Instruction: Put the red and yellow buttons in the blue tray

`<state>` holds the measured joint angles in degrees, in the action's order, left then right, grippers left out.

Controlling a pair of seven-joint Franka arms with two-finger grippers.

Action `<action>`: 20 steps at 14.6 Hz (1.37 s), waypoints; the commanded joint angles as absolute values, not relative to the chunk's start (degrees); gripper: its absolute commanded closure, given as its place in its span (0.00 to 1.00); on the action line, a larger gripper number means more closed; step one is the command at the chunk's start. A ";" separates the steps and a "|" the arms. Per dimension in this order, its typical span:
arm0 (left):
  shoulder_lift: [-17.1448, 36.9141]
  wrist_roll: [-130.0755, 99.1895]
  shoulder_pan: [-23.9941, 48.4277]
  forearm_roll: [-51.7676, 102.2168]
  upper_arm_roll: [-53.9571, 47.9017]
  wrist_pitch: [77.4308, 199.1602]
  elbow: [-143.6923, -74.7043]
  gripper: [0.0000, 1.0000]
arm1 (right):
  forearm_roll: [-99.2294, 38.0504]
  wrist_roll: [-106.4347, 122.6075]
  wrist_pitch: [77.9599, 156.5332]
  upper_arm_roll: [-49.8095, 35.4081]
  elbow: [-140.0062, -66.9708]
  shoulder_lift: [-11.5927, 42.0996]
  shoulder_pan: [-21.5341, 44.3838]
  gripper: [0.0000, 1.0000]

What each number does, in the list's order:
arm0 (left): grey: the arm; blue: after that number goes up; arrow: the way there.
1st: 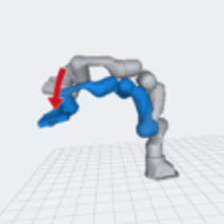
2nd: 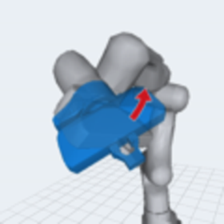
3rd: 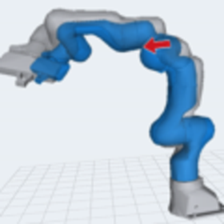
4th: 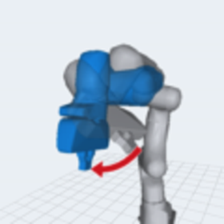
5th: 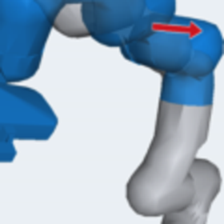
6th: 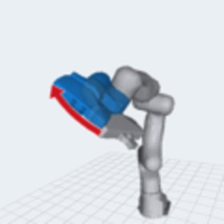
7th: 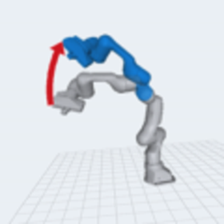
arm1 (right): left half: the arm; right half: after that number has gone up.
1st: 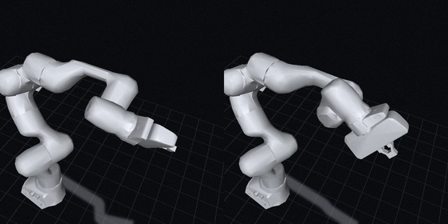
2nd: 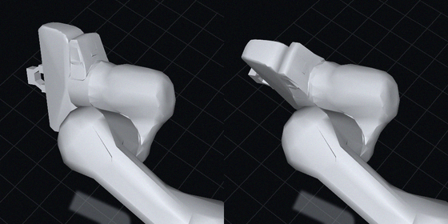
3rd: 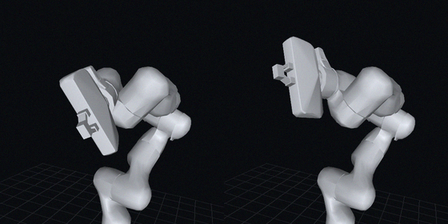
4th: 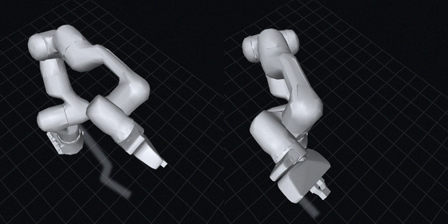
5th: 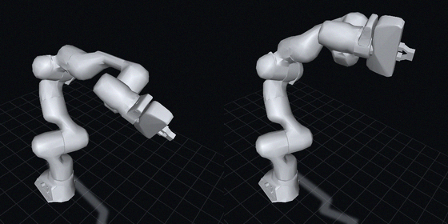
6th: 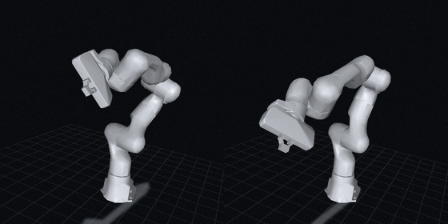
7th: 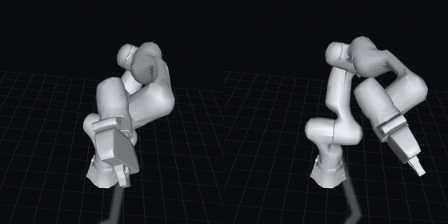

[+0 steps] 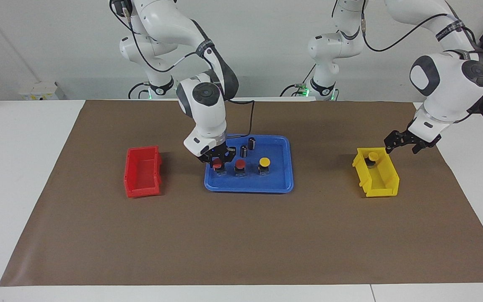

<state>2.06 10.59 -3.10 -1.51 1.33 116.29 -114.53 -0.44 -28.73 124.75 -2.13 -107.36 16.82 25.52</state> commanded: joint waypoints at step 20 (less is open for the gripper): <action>0.08 5.19 -1.58 -1.14 0.18 130.44 -128.35 0.99 | -2.79 -10.11 90.64 -1.06 -88.98 -1.15 2.38 0.00</action>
